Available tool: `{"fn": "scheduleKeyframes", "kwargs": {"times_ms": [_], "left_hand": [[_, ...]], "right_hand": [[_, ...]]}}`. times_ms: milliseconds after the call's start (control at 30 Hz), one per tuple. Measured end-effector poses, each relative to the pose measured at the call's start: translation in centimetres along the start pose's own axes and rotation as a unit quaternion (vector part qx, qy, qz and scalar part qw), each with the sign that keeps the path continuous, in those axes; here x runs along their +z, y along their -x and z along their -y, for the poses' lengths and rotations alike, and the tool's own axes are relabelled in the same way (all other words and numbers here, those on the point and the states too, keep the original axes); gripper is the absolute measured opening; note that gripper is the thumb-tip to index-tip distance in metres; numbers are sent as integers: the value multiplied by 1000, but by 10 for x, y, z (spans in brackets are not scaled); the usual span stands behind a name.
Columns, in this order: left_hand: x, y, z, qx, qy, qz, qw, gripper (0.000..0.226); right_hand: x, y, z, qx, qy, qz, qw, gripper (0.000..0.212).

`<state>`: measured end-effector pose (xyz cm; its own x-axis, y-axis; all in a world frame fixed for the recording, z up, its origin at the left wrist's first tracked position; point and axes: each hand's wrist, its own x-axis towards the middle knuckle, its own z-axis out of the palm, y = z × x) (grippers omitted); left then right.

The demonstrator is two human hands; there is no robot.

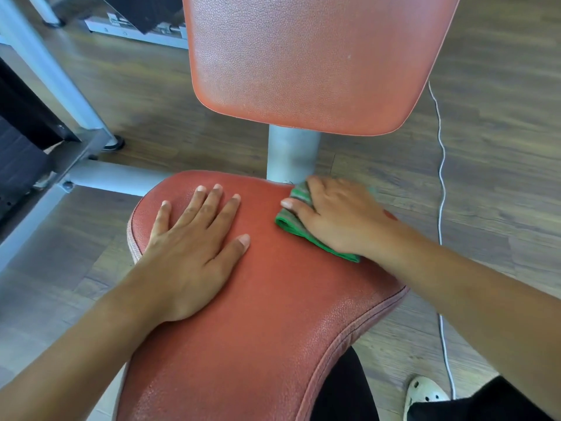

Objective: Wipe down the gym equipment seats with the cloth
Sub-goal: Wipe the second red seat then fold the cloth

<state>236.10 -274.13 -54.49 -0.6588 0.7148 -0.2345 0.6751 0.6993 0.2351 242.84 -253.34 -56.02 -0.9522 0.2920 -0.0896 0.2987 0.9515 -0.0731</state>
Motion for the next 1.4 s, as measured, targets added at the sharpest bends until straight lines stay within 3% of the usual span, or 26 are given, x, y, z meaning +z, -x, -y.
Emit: {"fn": "scheduleKeyframes", "kwargs": {"times_ms": [200, 300, 433, 600, 733, 900, 1000, 1133, 1233, 1333, 1400], "left_hand": [[0, -1, 0, -2, -1, 3, 1000, 82], [1, 0, 1, 3, 5, 0, 1000, 83], [2, -2, 1, 4, 3, -5, 1000, 87], [3, -3, 1, -1, 39, -34, 999, 80], [4, -3, 4, 5, 87, -74, 993, 79], [-6, 9, 9, 28, 113, -106, 988, 60], [-11, 32, 11, 67, 149, -105, 981, 62], [-1, 56, 18, 92, 122, -70, 986, 88], [7, 59, 23, 79, 122, -63, 987, 88], [8, 58, 21, 79, 105, -62, 989, 89], [8, 57, 20, 76, 106, -54, 990, 88]], "right_hand": [[4, 6, -3, -7, -23, -25, 999, 74], [1, 28, -26, 40, -21, -6, 999, 80], [1, 43, -34, 94, -42, 1, 995, 72], [-4, 62, 14, -13, -32, 10, 999, 95], [-4, 101, 55, -74, -72, -7, 995, 89], [5, 97, 13, -21, -59, -73, 995, 95], [1, 82, 0, 41, -46, -34, 997, 102], [-5, 95, 44, -18, -54, -32, 998, 95], [-3, 119, 66, -77, -100, -41, 991, 85], [4, 118, 43, -73, -88, -83, 990, 82], [5, 106, 20, -44, -62, -90, 993, 91]]}}
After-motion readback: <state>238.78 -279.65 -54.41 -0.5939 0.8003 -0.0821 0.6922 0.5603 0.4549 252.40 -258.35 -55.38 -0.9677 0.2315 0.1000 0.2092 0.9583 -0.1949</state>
